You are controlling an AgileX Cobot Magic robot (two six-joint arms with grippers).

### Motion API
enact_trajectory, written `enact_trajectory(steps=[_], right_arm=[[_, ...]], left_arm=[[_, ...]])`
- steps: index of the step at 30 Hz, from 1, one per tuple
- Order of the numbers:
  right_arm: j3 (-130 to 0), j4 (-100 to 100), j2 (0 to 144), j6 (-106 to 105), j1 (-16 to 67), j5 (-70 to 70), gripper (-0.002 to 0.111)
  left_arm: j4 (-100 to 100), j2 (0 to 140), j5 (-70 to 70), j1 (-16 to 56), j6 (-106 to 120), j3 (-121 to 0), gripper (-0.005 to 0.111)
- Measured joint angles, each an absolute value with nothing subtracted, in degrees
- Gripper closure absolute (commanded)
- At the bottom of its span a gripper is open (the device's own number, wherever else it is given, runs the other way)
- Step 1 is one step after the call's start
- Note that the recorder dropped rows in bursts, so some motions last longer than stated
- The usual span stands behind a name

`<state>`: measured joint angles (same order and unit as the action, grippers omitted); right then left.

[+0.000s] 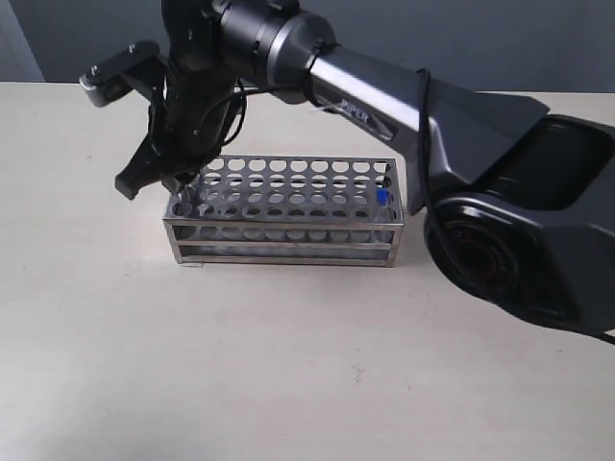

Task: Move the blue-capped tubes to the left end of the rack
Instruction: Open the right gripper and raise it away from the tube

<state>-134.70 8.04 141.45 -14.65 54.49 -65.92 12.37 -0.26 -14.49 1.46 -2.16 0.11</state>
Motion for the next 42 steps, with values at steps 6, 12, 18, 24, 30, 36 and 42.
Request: enact_trajectory(steps=[6,12,18,24,30,36,42], right_arm=[[-134.5,8.1,142.1,-13.8,54.5,-64.9,0.109],[-134.5,7.7,142.1,-12.0,54.5,-64.5,0.109],[-134.5,7.7,142.1,-10.6,55.0,-65.2,0.067],[-134.0,7.8,139.7,-9.1,55.3,-67.1,0.071],[-134.0,4.8,137.2,-5.7,56.0,-69.4,0.071],[-134.0,2.8,137.1,-4.0,56.1,-69.5,0.071],[-134.0,2.0,136.4,-3.0,56.1,-69.7,0.071]], left_arm=[[12.4,-0.3,-14.5,1.5,-2.2,0.1,0.106],[12.4,-0.3,-14.5,1.5,-2.2,0.1,0.106],[12.4,-0.3,-14.5,1.5,-2.2,0.1,0.106],[12.4,-0.3,-14.5,1.5,-2.2,0.1,0.106],[12.4,-0.3,-14.5,1.5,-2.2,0.1,0.106],[12.4,-0.3,-14.5,1.5,-2.2,0.1,0.106],[12.4,-0.3,-14.5,1.5,-2.2,0.1,0.106]])
